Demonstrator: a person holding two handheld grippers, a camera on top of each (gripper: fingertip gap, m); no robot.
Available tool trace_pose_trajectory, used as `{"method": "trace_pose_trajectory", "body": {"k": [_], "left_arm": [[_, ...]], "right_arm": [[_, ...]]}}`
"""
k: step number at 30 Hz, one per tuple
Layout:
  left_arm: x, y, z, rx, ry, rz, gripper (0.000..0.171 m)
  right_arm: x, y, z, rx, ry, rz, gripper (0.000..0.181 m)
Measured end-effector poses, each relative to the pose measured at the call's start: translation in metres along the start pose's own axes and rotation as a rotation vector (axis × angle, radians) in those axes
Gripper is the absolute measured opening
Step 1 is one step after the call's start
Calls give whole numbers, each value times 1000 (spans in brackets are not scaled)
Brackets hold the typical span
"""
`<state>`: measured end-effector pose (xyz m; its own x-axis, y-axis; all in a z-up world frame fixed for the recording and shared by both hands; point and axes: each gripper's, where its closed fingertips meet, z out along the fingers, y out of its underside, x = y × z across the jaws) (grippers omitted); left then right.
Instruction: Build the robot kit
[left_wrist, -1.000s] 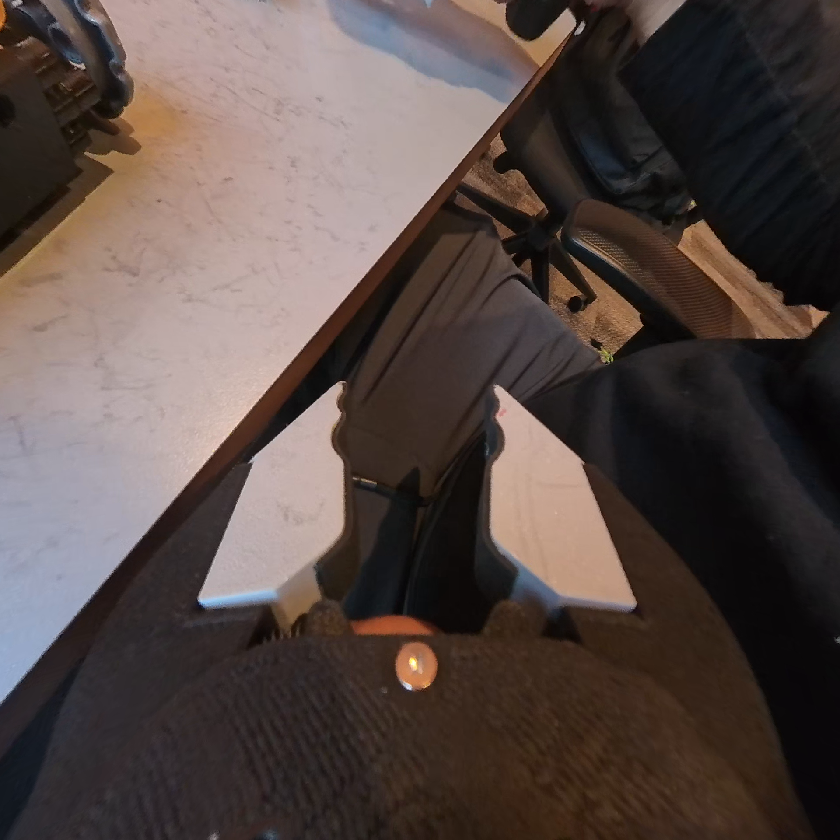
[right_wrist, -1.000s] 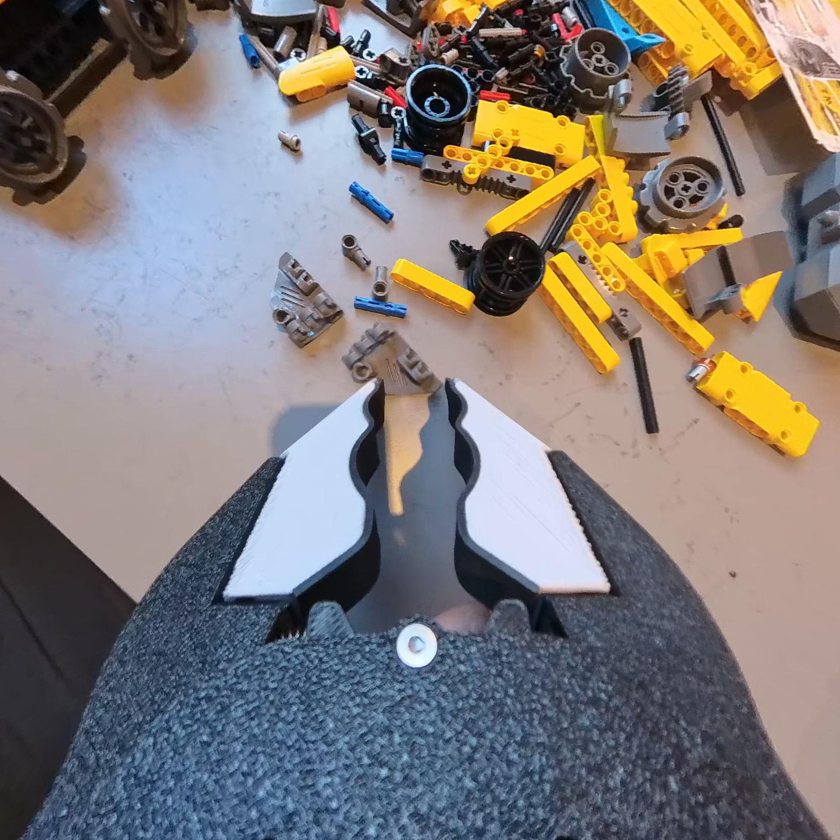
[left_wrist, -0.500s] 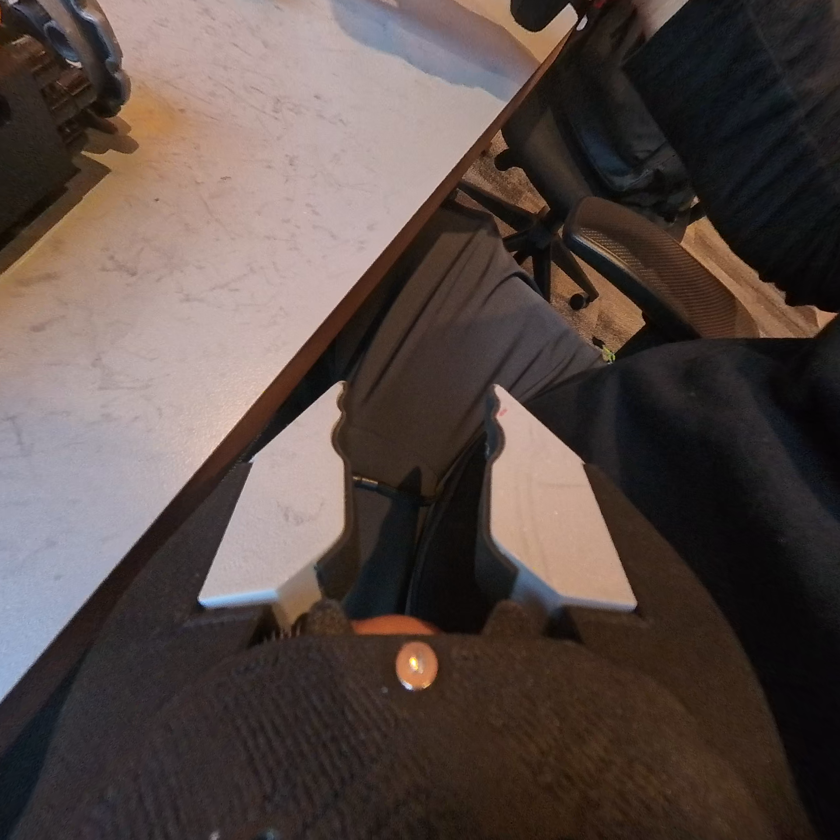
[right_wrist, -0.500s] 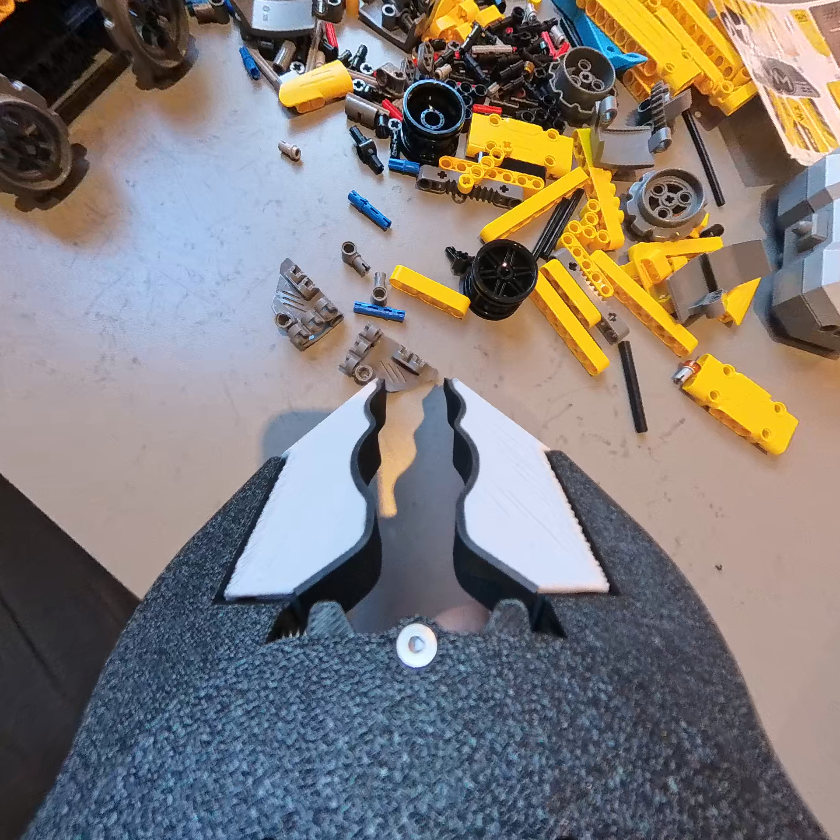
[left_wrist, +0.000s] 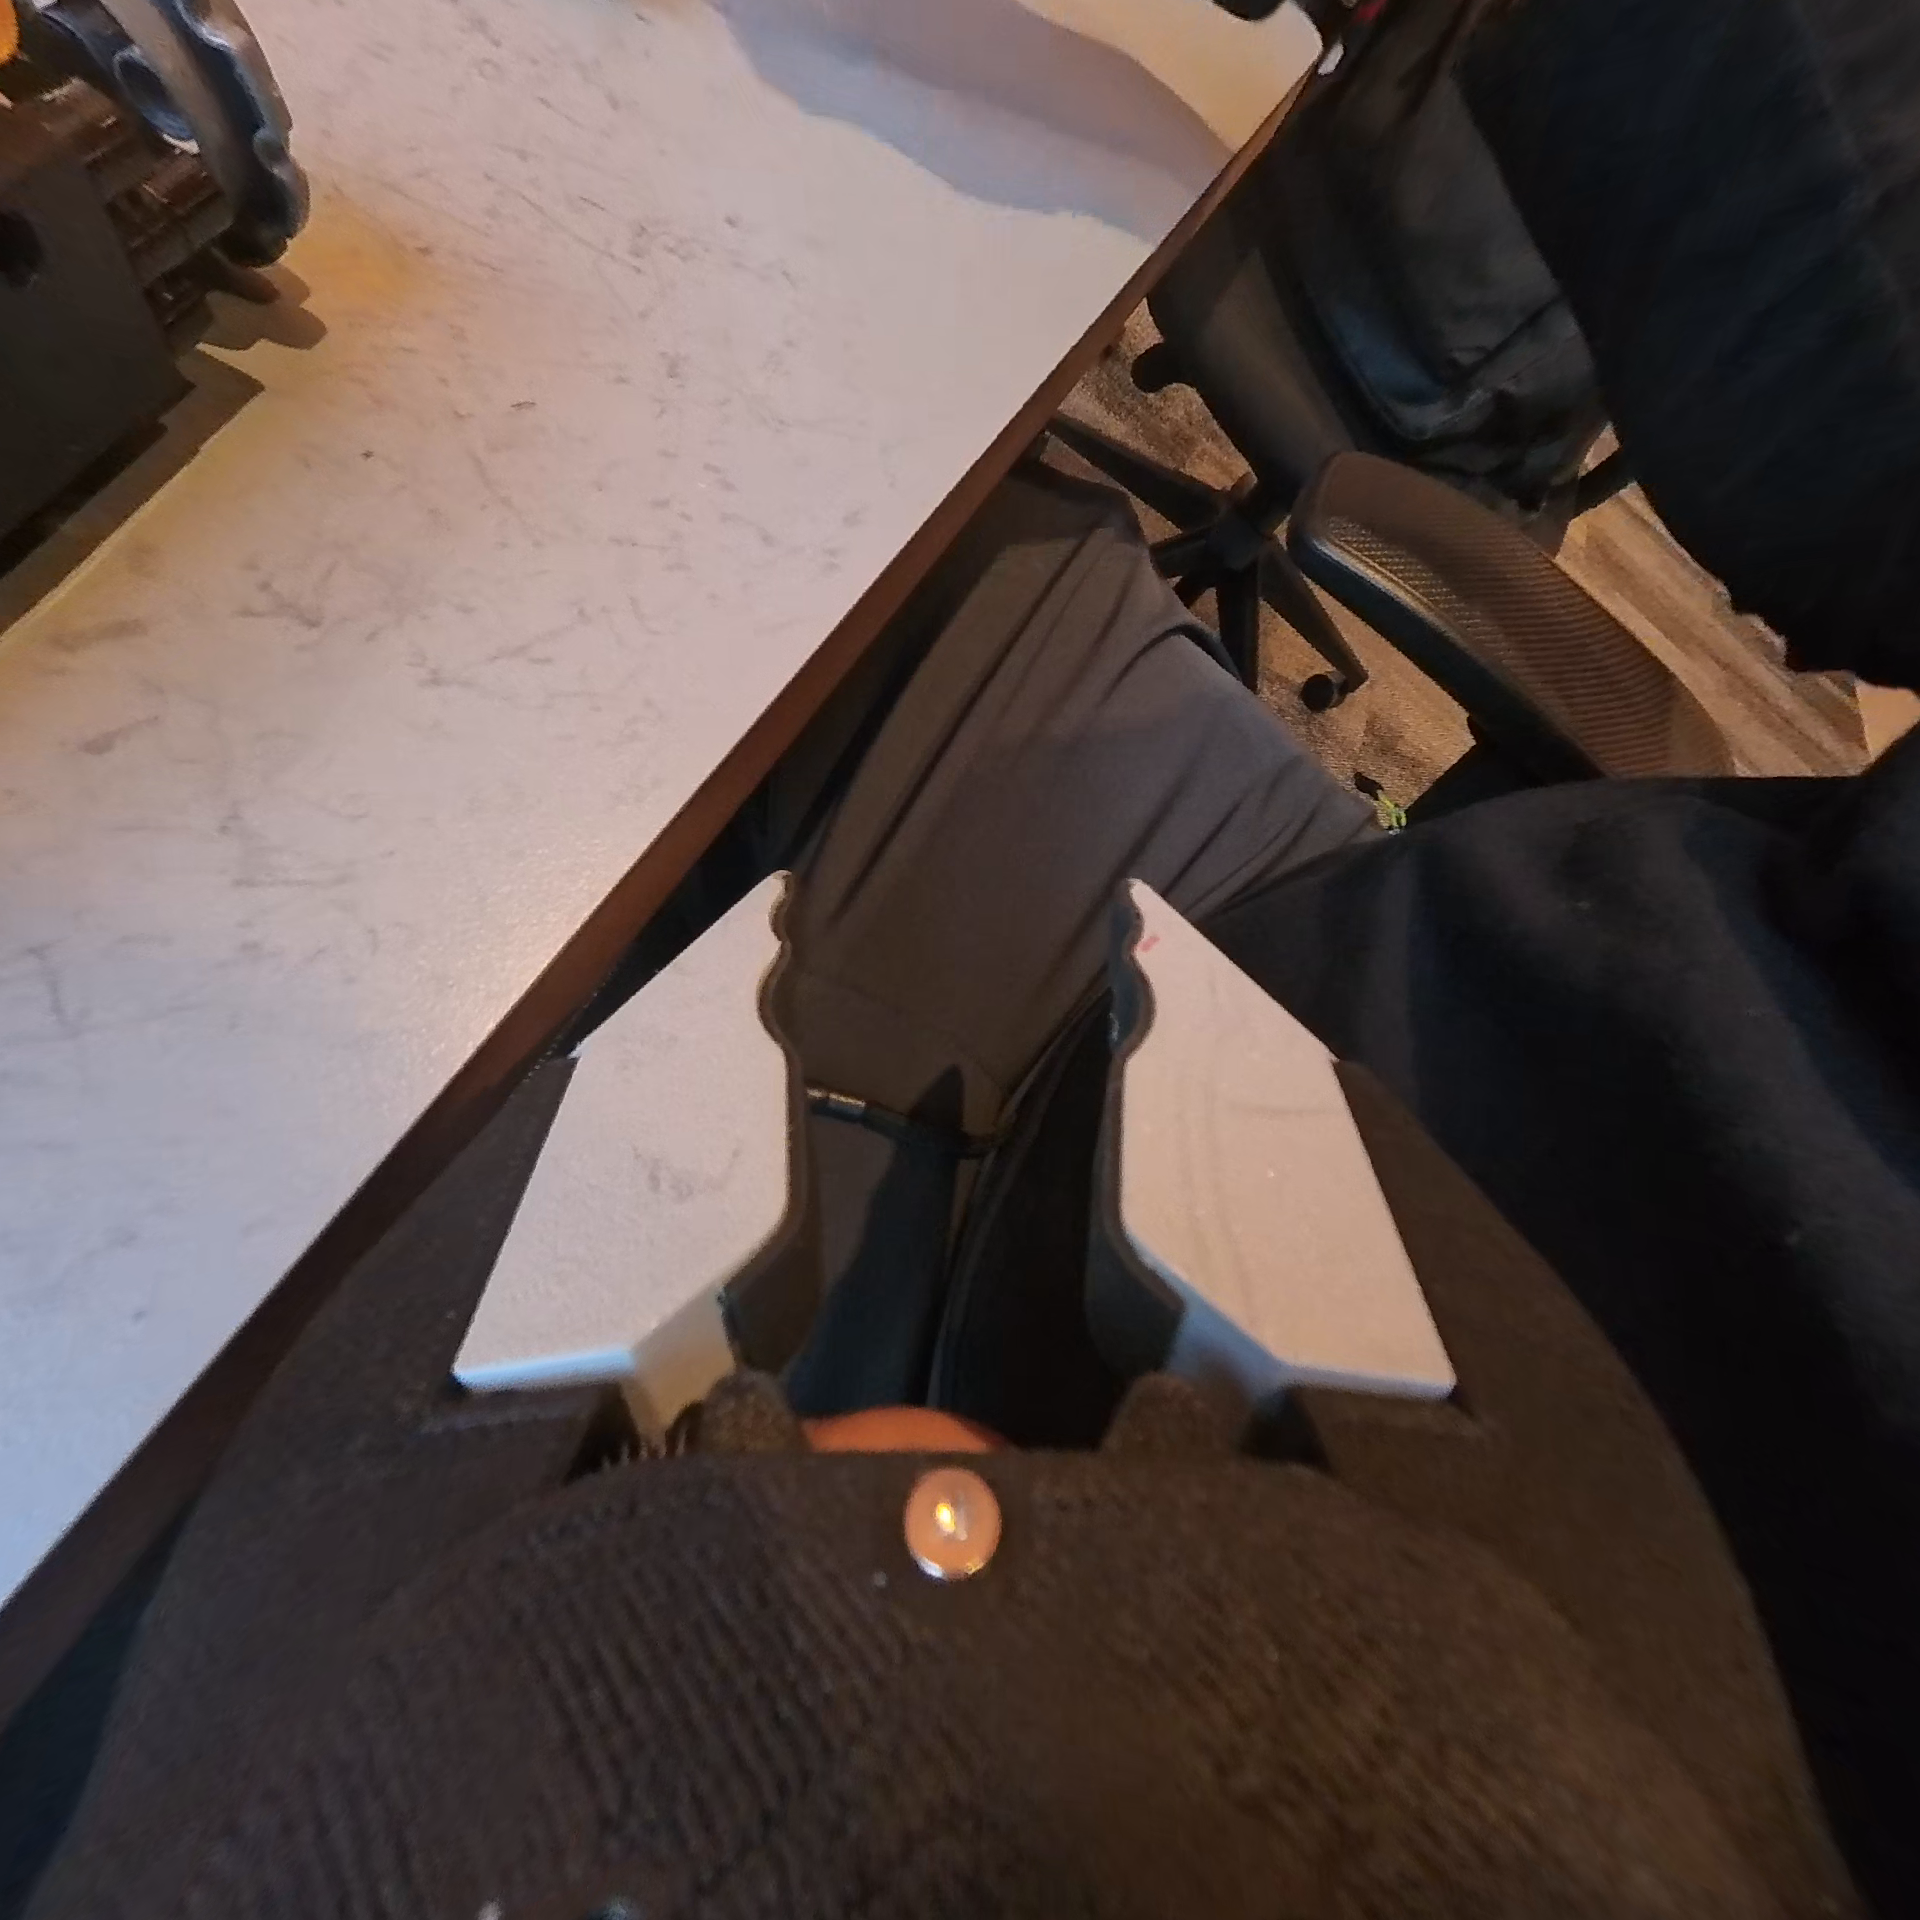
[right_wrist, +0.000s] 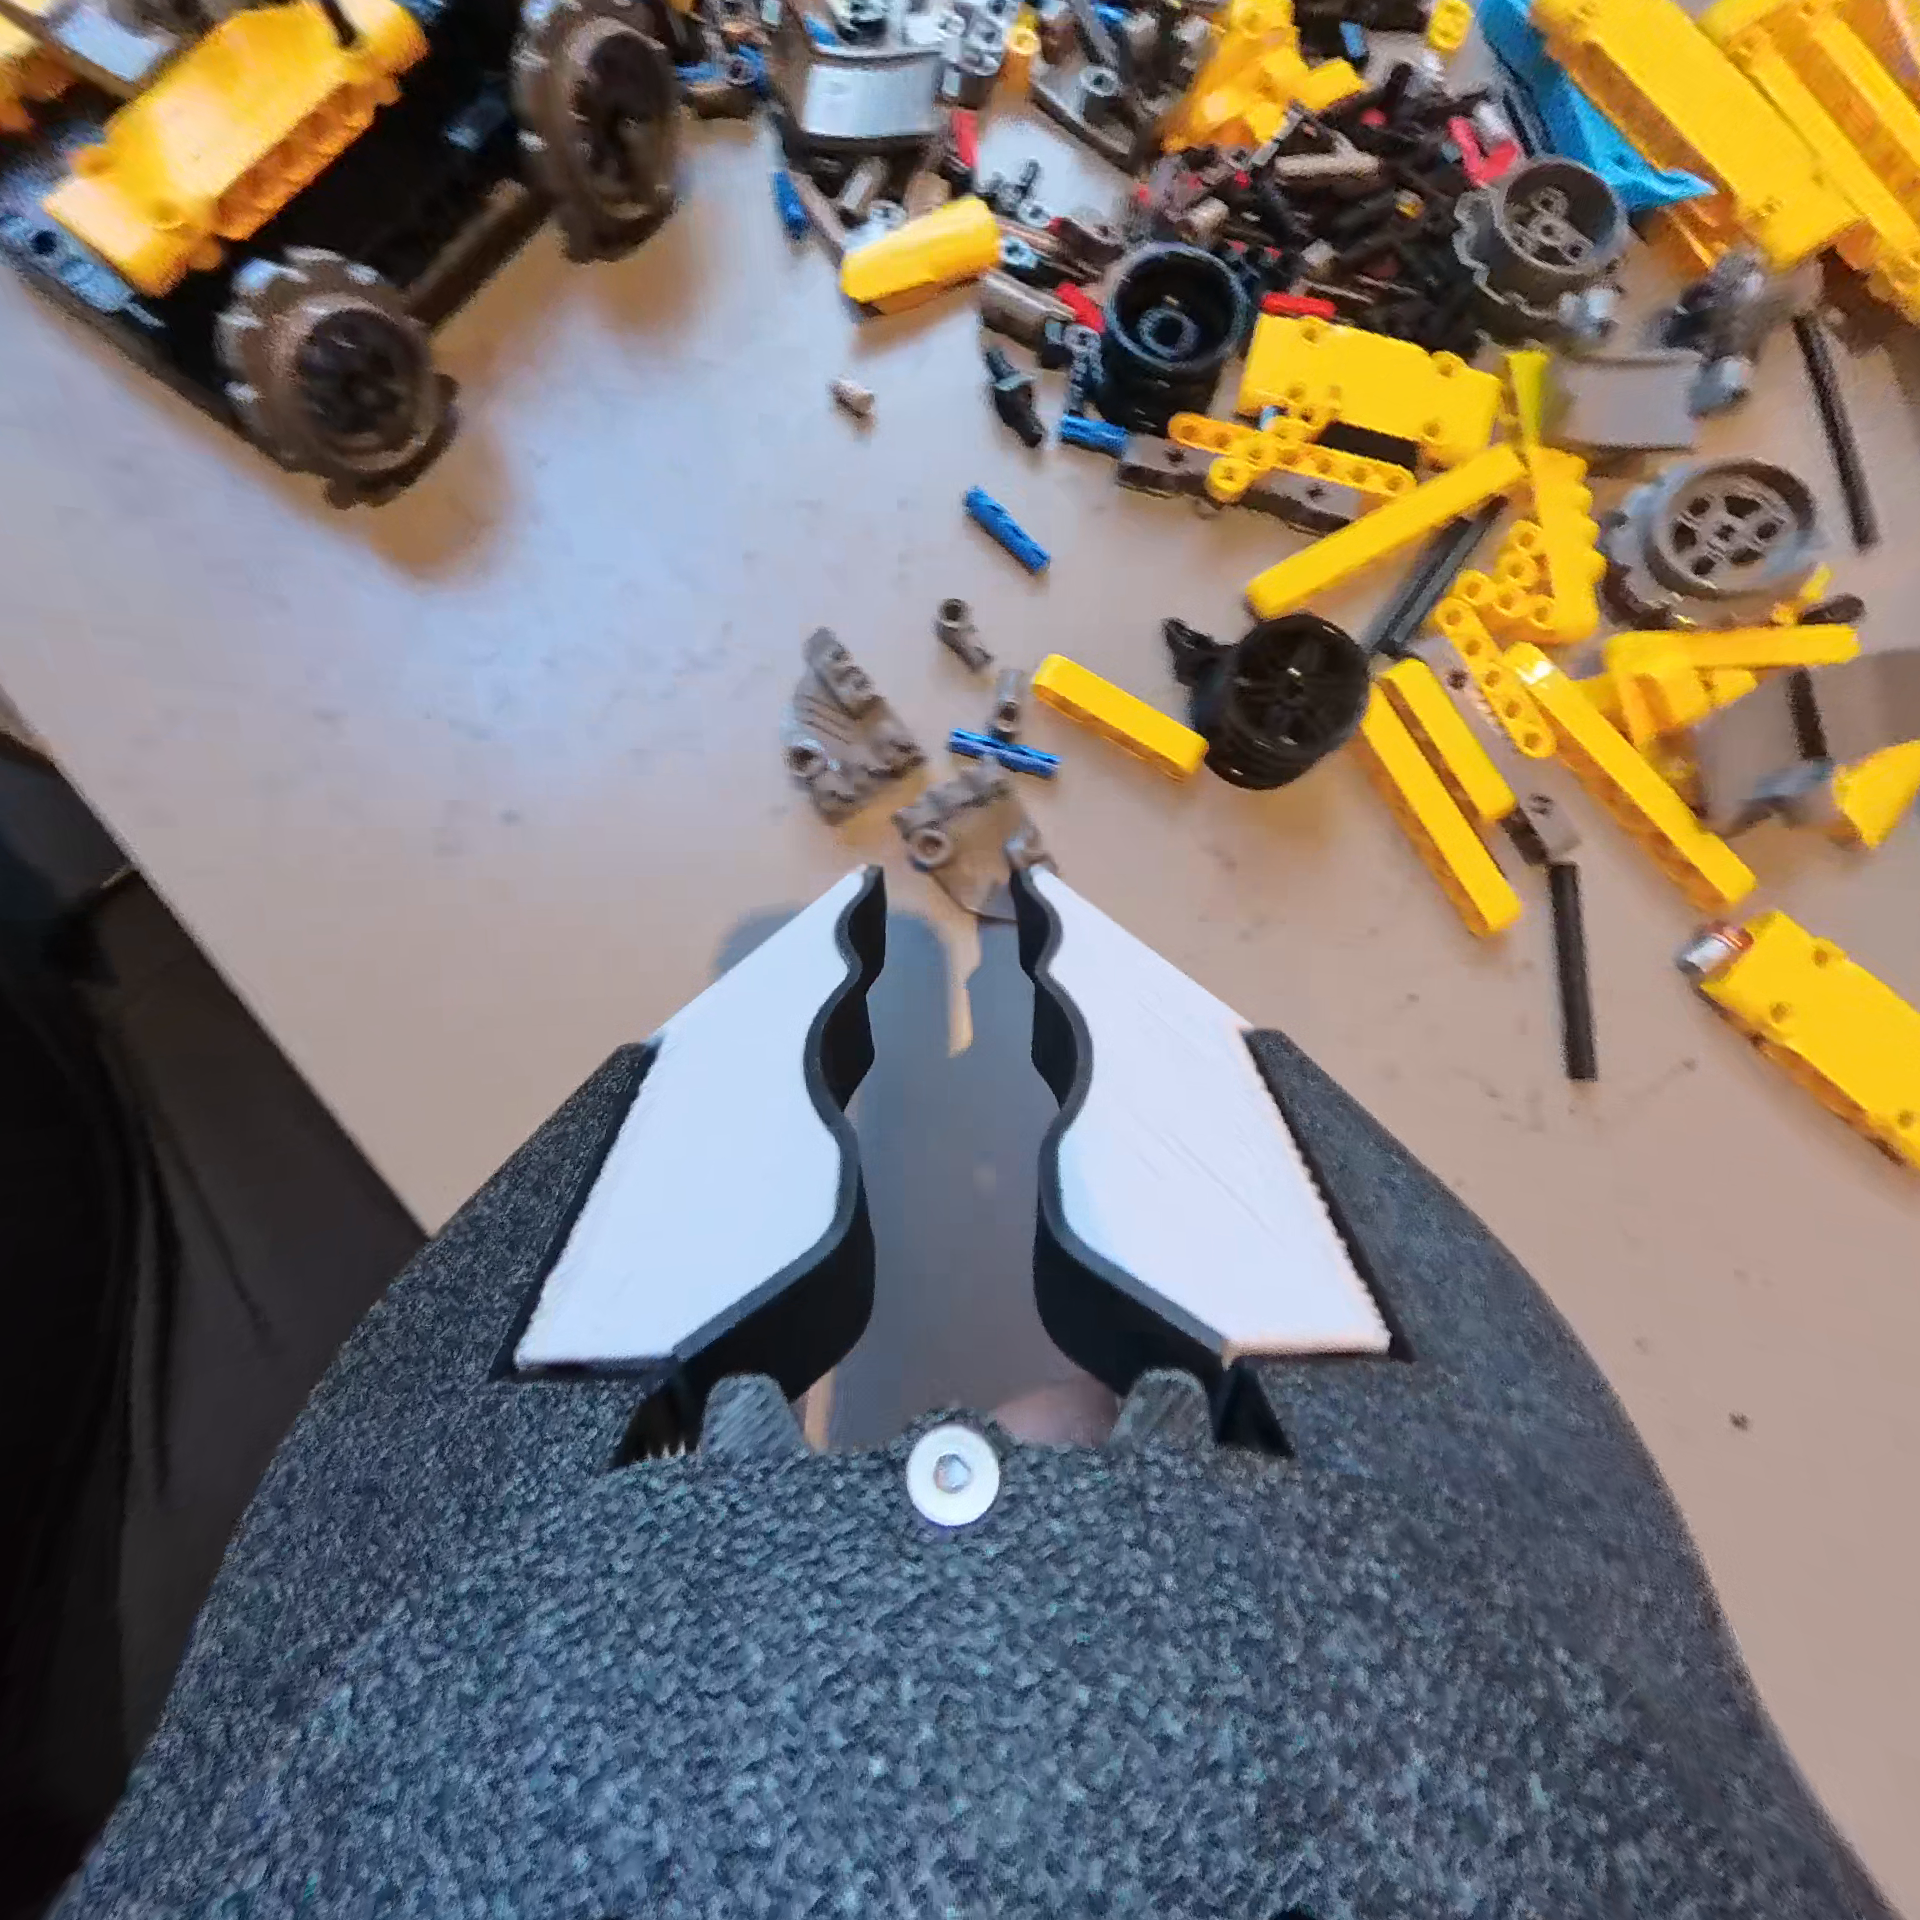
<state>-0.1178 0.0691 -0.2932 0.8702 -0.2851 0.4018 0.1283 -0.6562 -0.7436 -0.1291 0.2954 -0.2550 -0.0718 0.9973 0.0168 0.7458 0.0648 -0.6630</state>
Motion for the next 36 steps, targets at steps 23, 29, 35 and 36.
{"method": "trace_pose_trajectory", "body": {"k": [23,29,35,36], "left_arm": [[0,0,0,0,-1,0,58],[1,1,2,-6,0,5,58],[0,1,4,-14,-9,11,58],[0,1,4,-15,-10,12,58]], "right_arm": [[5,18,8,-9,50,42,20],[1,18,0,-1,51,11,19],[20,12,3,-15,68,-57,22],[20,11,5,-20,48,-63,22]]}}
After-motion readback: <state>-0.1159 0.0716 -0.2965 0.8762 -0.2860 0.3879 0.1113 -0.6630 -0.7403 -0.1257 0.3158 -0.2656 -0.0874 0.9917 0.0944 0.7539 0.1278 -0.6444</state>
